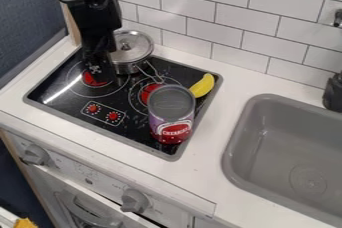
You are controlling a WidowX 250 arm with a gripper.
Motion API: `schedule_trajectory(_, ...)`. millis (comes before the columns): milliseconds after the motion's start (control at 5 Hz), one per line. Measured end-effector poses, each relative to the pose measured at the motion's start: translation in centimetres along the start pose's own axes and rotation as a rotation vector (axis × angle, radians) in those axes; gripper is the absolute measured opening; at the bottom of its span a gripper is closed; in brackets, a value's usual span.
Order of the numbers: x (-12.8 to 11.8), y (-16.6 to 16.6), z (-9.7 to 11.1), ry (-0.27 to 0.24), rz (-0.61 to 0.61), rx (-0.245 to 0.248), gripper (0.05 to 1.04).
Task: Move the banana to the left of the stove
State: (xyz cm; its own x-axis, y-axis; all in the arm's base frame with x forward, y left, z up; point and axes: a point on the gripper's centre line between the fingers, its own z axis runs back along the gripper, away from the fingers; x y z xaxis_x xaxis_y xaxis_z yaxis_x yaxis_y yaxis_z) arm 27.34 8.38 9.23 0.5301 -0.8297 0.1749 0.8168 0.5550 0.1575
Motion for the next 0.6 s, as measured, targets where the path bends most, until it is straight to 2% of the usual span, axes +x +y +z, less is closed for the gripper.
schedule_trajectory(200,-0.2,-0.4,-0.8,0.006,0.01,-0.027,0.998)
schedule_trajectory(400,0.6,-0.5,-1.2,-0.001,0.022,-0.004,0.998)
schedule_trajectory(600,2.0,-0.3,-1.7,-0.006,0.091,0.081,0.998)
